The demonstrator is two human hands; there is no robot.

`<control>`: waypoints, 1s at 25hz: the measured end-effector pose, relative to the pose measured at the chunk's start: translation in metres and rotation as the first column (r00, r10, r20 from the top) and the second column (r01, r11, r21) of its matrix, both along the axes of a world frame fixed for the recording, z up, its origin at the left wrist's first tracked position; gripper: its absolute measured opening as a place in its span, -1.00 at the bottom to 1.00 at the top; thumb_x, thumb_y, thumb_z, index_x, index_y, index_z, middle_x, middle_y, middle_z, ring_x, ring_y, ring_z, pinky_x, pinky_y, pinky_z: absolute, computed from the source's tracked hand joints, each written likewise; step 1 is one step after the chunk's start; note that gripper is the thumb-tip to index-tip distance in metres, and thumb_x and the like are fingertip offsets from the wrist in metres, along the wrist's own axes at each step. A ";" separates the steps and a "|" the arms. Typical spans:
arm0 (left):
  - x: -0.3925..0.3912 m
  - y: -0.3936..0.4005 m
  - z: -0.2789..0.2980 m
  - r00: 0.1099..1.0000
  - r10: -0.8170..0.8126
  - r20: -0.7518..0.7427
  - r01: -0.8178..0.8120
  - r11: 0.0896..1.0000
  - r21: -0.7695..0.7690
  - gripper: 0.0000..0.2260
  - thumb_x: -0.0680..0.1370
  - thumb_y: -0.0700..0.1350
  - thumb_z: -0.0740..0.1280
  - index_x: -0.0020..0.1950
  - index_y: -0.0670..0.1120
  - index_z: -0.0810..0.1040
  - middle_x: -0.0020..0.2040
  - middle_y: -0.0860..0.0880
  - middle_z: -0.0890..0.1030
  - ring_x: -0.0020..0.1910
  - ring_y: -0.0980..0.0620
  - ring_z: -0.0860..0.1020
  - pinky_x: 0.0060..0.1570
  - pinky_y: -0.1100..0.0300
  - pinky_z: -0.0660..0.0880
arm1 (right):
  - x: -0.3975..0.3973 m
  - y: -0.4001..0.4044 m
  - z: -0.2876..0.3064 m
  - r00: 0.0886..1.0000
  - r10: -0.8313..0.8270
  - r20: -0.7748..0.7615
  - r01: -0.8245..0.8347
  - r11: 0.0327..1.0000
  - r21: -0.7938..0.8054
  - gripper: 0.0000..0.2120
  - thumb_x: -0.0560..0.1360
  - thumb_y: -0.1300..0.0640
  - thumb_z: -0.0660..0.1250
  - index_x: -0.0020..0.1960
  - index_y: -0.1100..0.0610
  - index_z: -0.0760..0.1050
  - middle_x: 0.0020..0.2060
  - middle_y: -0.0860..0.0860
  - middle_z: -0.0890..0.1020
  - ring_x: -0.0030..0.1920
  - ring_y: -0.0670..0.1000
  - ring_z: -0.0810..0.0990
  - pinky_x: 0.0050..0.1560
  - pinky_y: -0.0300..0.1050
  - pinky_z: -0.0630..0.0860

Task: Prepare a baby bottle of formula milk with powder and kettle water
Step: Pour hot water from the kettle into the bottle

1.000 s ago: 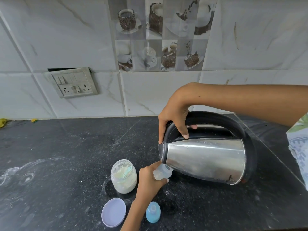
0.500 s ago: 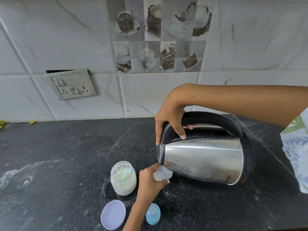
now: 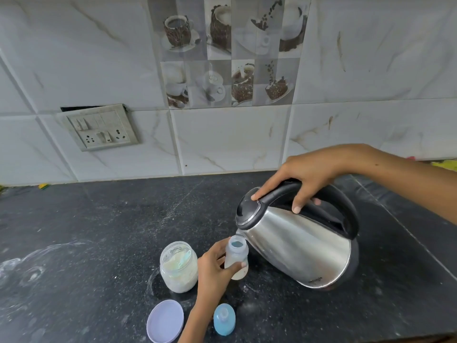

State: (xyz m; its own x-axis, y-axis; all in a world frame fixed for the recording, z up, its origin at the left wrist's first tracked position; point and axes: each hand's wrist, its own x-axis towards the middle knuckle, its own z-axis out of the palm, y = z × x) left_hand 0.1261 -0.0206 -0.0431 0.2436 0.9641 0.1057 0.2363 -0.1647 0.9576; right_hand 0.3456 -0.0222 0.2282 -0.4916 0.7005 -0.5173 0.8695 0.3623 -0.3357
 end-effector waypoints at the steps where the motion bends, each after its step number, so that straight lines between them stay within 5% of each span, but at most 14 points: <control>1: 0.000 0.000 0.000 1.000 0.008 0.018 -0.008 1.000 -0.011 -0.52 0.28 -0.16 0.59 0.12 0.10 0.55 0.02 0.17 0.66 0.06 0.21 0.59 0.10 0.12 0.53 | 0.009 -0.009 -0.005 0.998 -0.051 -0.047 0.054 0.997 0.053 -0.29 0.44 0.27 0.47 0.43 -0.25 0.33 -0.16 -0.37 0.67 -0.44 -0.06 0.65 -0.20 -0.40 0.51; 7: -0.003 0.000 -0.003 0.996 0.054 0.075 -0.051 0.997 -0.050 -0.55 0.31 -0.16 0.57 0.15 0.02 0.55 0.06 0.10 0.66 0.08 0.19 0.59 0.09 0.15 0.54 | 0.044 -0.059 -0.063 0.915 -0.265 -0.305 0.358 0.880 0.311 -0.33 0.42 0.12 0.51 0.32 -0.44 0.36 0.00 -0.46 0.62 -0.43 -0.13 0.66 -0.11 -0.24 0.62; 9: -0.005 0.000 -0.004 0.995 0.067 0.071 -0.064 0.997 -0.046 -0.54 0.31 -0.17 0.57 0.16 0.01 0.54 0.07 0.10 0.65 0.08 0.19 0.58 0.10 0.15 0.54 | 0.050 -0.067 -0.087 0.861 -0.296 -0.413 0.441 0.839 0.318 -0.33 0.40 0.16 0.53 0.30 -0.43 0.40 0.15 -0.37 0.60 -0.45 -0.11 0.65 -0.15 -0.26 0.62; 19: -0.001 -0.004 -0.006 0.994 0.106 0.033 -0.106 0.994 0.005 -0.53 0.32 -0.21 0.55 0.15 0.05 0.51 0.07 0.10 0.63 0.08 0.15 0.58 0.03 0.31 0.48 | 0.056 -0.077 -0.169 0.611 -0.228 -0.758 0.646 0.697 0.311 -0.40 0.38 0.25 0.55 0.31 -0.19 0.52 0.12 -0.20 0.67 -0.44 -0.05 0.61 -0.28 -0.15 0.64; 25: 0.001 -0.012 -0.008 0.990 0.138 0.025 -0.139 0.989 0.045 -0.53 0.33 -0.23 0.55 0.13 0.09 0.50 0.05 0.11 0.63 0.06 0.13 0.59 0.04 0.27 0.49 | 0.061 -0.079 -0.206 0.424 -0.232 -0.876 0.749 0.634 0.194 -0.38 0.38 0.29 0.53 0.31 -0.20 0.50 0.13 -0.22 0.65 -0.23 0.00 0.70 -0.05 -0.07 0.65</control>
State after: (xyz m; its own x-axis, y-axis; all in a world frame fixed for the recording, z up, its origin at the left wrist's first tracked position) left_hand 0.1270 -0.0325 -0.0510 0.1055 0.9822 0.1552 0.2388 -0.1765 0.9549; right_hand 0.4063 -0.1017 0.0226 0.0525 0.9398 0.3376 0.4684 0.2754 -0.8395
